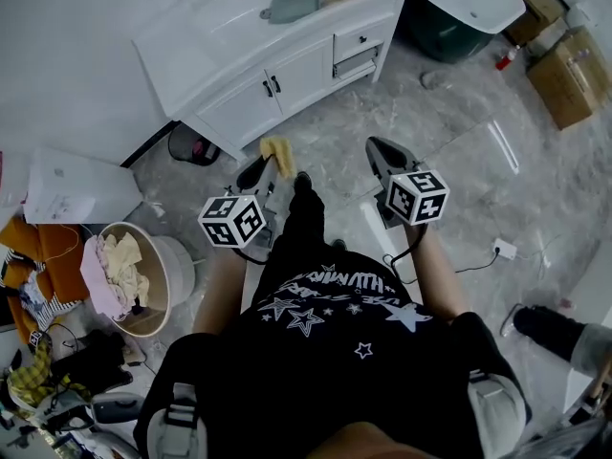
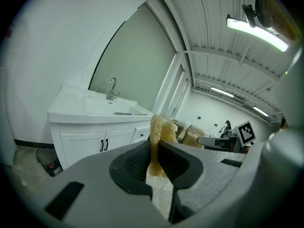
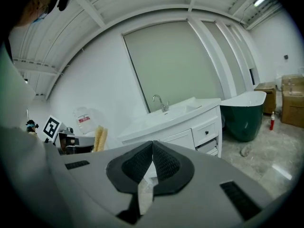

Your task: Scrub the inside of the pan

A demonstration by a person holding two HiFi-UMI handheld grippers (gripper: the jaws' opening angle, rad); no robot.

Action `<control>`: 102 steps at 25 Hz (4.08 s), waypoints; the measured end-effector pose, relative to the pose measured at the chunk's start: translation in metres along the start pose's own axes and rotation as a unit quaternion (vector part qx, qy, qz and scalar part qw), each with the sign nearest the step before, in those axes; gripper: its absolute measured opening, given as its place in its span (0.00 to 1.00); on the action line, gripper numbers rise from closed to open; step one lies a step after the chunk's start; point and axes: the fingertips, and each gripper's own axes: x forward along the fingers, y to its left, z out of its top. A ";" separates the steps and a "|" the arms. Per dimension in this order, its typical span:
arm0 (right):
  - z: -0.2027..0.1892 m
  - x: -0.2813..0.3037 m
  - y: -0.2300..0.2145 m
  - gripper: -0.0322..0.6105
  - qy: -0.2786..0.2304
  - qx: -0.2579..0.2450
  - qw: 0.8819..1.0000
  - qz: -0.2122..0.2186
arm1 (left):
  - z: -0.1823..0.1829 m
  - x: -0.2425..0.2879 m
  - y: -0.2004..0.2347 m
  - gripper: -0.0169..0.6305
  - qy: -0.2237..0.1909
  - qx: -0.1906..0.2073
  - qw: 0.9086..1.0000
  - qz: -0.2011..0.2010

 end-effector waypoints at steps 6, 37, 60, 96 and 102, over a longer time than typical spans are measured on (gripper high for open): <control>0.020 0.047 -0.031 0.06 0.016 -0.013 1.000 -0.021 | 0.024 0.055 0.034 0.10 0.002 -0.006 1.000 -0.020; 0.156 0.321 -0.132 0.06 0.043 -0.044 0.993 -0.099 | 0.172 0.270 0.232 0.10 0.021 -0.038 0.998 -0.050; 0.223 0.456 -0.321 0.06 0.151 -0.150 0.975 -0.070 | 0.223 0.401 0.243 0.10 0.005 -0.073 0.995 0.072; 0.152 0.549 -0.380 0.31 0.457 -0.424 0.770 0.136 | 0.236 0.505 0.236 0.10 0.029 -0.085 0.978 0.191; 0.145 0.554 -0.381 0.27 0.483 -0.433 0.754 0.104 | 0.222 0.515 0.248 0.10 0.072 -0.076 0.983 0.148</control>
